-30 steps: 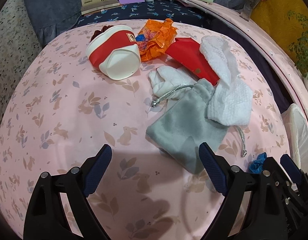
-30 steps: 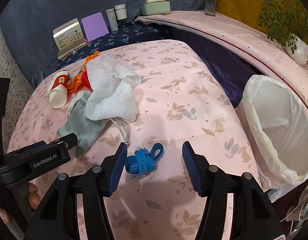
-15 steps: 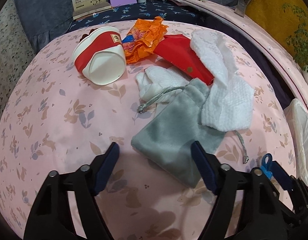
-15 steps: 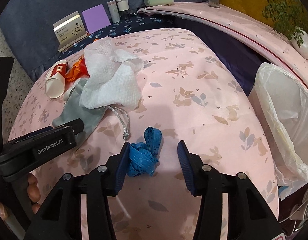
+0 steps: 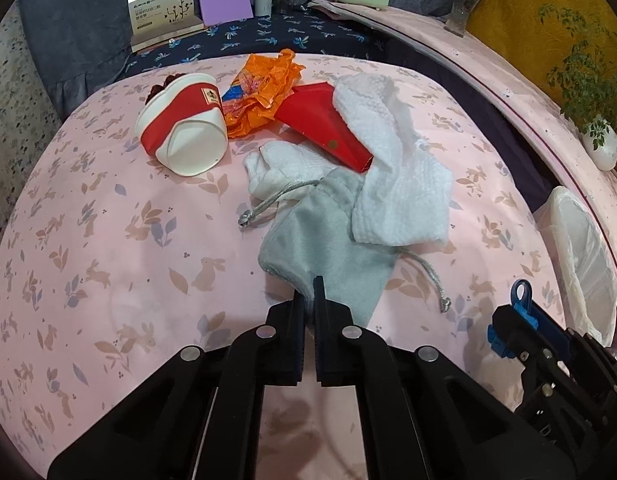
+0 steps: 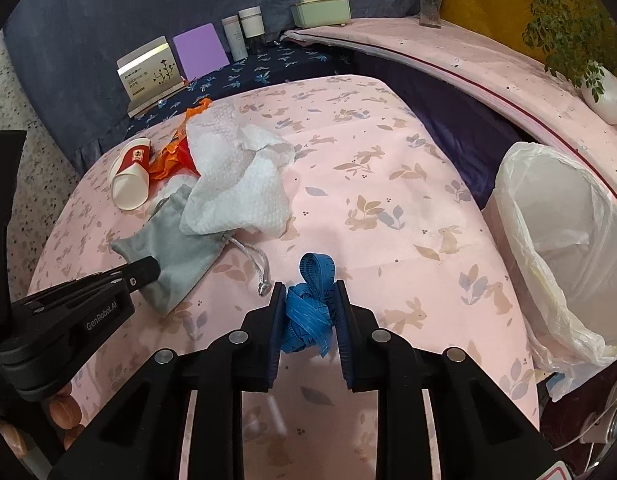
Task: Collect trash
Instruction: 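Grasp the blue tie with the right tool while the left tool grasps the grey pouch, then carry the tie and pouch over the bin and open both tools inside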
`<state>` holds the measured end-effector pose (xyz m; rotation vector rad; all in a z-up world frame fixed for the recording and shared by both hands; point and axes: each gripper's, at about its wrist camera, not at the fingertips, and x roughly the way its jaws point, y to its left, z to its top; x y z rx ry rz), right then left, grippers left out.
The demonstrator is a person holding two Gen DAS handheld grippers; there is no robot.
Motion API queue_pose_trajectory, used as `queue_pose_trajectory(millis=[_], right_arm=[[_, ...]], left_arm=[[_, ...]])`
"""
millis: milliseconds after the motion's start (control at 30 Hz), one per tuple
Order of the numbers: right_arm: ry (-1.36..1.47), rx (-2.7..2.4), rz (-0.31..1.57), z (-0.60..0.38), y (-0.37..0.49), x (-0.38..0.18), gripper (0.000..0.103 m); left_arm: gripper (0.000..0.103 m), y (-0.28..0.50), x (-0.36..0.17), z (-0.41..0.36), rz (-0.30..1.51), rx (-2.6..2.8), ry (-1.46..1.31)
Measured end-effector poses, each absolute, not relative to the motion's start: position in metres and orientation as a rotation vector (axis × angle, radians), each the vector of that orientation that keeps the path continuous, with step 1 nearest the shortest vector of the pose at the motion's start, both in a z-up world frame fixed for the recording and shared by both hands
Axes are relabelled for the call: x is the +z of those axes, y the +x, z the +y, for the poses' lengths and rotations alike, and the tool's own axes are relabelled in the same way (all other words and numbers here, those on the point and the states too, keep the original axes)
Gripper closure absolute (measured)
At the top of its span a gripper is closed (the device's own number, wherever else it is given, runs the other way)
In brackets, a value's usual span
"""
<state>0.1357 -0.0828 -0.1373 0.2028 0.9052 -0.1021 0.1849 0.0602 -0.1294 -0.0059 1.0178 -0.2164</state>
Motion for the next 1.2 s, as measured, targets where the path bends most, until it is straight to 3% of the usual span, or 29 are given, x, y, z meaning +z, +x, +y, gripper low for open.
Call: queue_pose_trajectory(millis=[600,1200], right_arm=[[0.235,-0.121,0.767,-0.106,0.093,-0.082,0.081],[0.330,-0.281,0.657,-0.200,0.040,-0.057,0.081]], left_arm=[[0.100,0.131,-0.055,0.027,0.875,-0.305,0.040],[0.100,0.100,-0.011,-0.079,0.777,-0.477,0.153]])
